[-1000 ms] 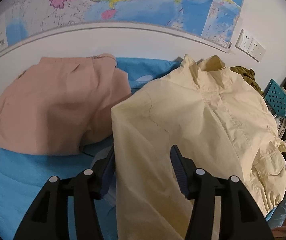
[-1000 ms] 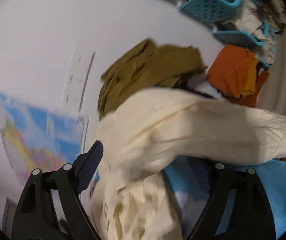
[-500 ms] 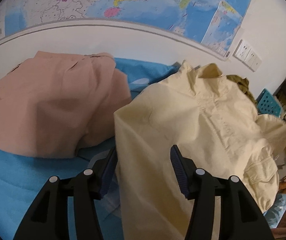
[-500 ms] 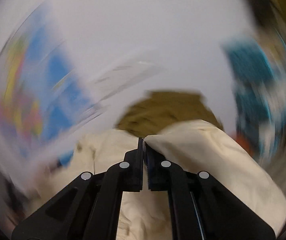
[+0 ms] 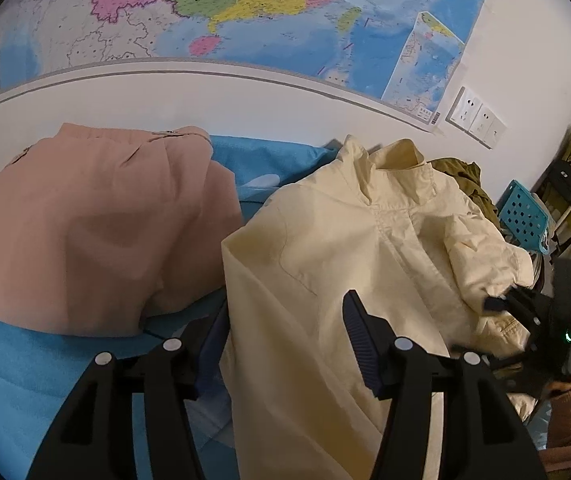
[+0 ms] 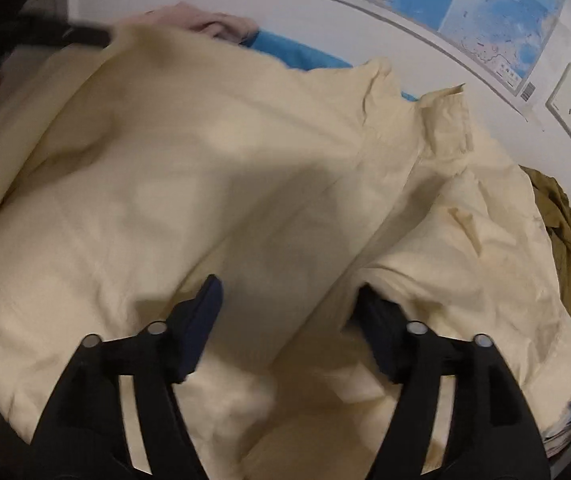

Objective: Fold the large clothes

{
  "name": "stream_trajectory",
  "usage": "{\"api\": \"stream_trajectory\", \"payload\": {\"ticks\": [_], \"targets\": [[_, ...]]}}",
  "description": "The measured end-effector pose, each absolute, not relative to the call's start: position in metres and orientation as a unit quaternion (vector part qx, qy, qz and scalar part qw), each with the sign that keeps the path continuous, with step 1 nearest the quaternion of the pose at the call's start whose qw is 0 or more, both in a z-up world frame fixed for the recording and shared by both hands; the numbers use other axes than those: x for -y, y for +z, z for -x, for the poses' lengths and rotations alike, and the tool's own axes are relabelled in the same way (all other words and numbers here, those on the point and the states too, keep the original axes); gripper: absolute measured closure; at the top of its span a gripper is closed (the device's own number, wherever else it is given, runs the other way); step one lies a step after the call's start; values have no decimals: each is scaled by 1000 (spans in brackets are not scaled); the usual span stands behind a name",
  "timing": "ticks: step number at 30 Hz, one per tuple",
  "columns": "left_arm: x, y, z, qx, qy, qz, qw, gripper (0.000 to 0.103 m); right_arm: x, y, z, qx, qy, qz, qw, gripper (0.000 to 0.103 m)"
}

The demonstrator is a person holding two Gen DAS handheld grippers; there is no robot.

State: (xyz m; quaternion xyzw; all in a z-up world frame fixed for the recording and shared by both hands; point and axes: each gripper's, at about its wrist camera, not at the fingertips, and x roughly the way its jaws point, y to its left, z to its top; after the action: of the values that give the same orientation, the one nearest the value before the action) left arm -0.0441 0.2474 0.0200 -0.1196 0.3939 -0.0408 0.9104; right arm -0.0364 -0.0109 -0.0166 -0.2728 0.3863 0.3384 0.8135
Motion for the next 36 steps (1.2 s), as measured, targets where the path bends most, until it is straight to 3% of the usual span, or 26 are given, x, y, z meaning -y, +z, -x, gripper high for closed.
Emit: {"api": "stream_trajectory", "payload": {"ticks": [7,8,13,14,15,16,17,18,25,27,28,29,30,32,34,36], "targets": [[-244,20,35,-386,-52,111,914,44,130,53,56,-358,334,91,867,18],[-243,20,35,-385,-52,110,915,44,156,59,48,-349,293,61,888,9],[-236,25,31,-377,-64,107,918,42,251,34,-23,-389,146,-91,905,5],[-235,26,31,-377,-66,107,918,41,264,20,-41,-408,160,-143,888,14],[-234,27,31,-376,-66,107,918,41,263,13,-51,-417,168,-155,880,36],[-233,27,32,-376,-67,106,918,41,258,8,-60,-423,185,-153,874,51],[-233,28,33,-376,-68,106,918,41,255,7,-62,-426,196,-151,870,79],[-234,28,33,-376,-67,107,918,41,245,12,-65,-423,219,-153,866,96],[-234,36,39,-368,-89,128,917,41,144,107,-22,-303,357,-43,882,96],[-229,43,40,-359,-96,124,920,41,103,121,-20,-292,405,-16,866,94],[-228,45,40,-356,-100,125,921,41,87,123,-18,-290,420,-6,860,87],[-227,49,40,-353,-105,127,921,41,66,122,-18,-290,438,6,851,67],[-226,51,39,-352,-106,129,921,41,40,119,-21,-294,459,15,839,38],[-226,54,40,-348,-105,132,922,41,9,110,-23,-305,489,21,817,20],[-229,55,41,-347,-108,142,921,41,-3,104,-22,-311,502,18,806,26],[-233,55,42,-347,-113,149,919,41,4,96,-27,-322,511,-1,797,26]]}}
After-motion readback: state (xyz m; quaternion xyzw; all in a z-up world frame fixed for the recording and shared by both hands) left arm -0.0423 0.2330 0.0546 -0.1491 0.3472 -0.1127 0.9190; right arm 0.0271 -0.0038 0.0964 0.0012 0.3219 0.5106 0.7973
